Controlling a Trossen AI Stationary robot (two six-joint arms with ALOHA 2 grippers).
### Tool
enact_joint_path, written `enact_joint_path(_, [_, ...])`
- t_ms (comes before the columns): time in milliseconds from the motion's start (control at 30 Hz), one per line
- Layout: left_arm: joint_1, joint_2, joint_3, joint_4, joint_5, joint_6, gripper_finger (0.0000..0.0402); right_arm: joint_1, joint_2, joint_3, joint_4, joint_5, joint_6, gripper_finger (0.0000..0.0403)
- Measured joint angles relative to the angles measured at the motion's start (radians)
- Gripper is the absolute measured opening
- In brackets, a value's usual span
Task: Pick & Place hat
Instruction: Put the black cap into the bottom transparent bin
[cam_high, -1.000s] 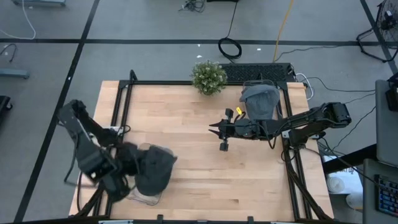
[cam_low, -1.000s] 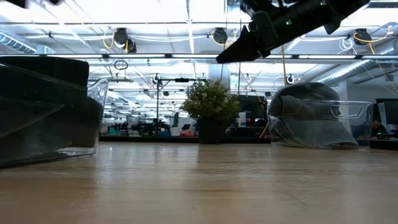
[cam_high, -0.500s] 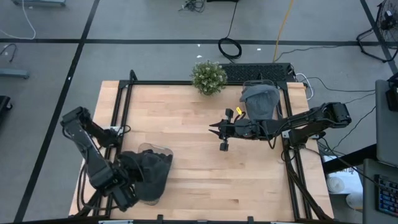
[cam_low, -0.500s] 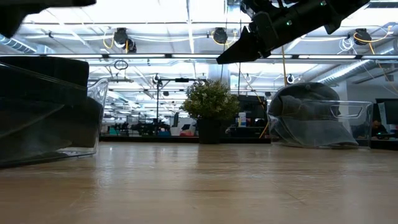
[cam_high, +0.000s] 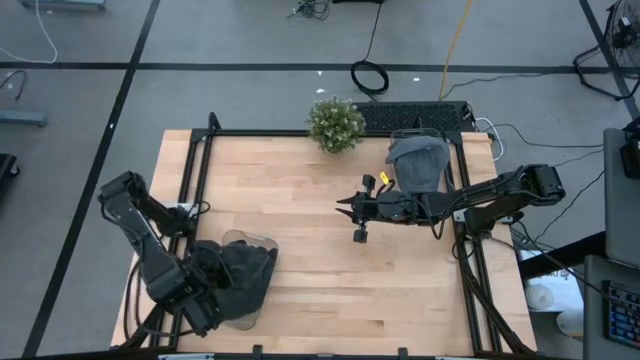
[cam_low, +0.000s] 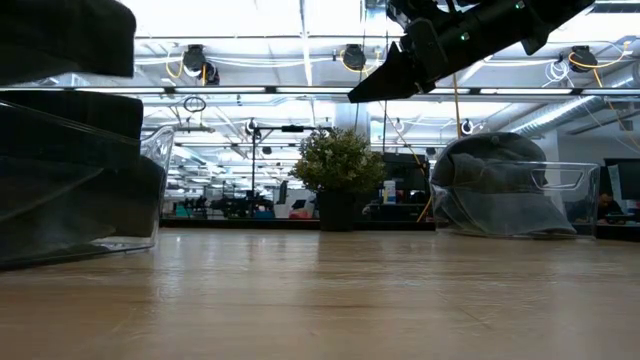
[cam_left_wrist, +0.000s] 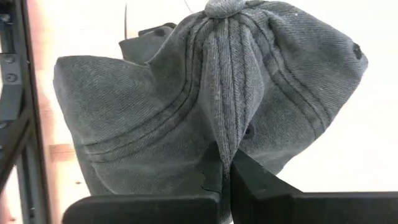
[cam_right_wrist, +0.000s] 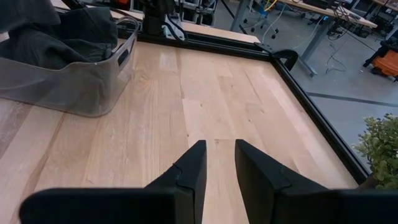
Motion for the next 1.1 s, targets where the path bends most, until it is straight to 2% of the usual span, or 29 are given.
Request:
enact_joint_path(267, [0.018, 0.082, 0.0, 0.065, 0.0, 0.01, 0.0002, 0.0, 0.0, 0.0, 0.0, 0.0, 0.0, 0.0075])
enact_joint_path(600, [0.025, 0.154, 0.0, 0.092, 0.049, 0.016, 0.0005, 0.0, 0.0, 0.0, 0.0, -0.001, 0.02, 0.0075])
enact_joint_path(833, [0.031, 0.173, -0.001, 0.095, 0.035, 0.113, 0.0015, 0.0, 0.0, 0.0, 0.0, 0.0, 0.025, 0.0075])
enact_joint_path(967, [0.035, 0.167, -0.001, 0.087, 0.013, 0.185, 0.0047, 0.0, 0.0, 0.0, 0.0, 0.0, 0.025, 0.0075])
enact_joint_path(1100, [0.041, 0.126, -0.001, 0.07, -0.019, 0.229, 0.0108, 0.0, 0.0, 0.0, 0.001, 0.0, 0.025, 0.0075])
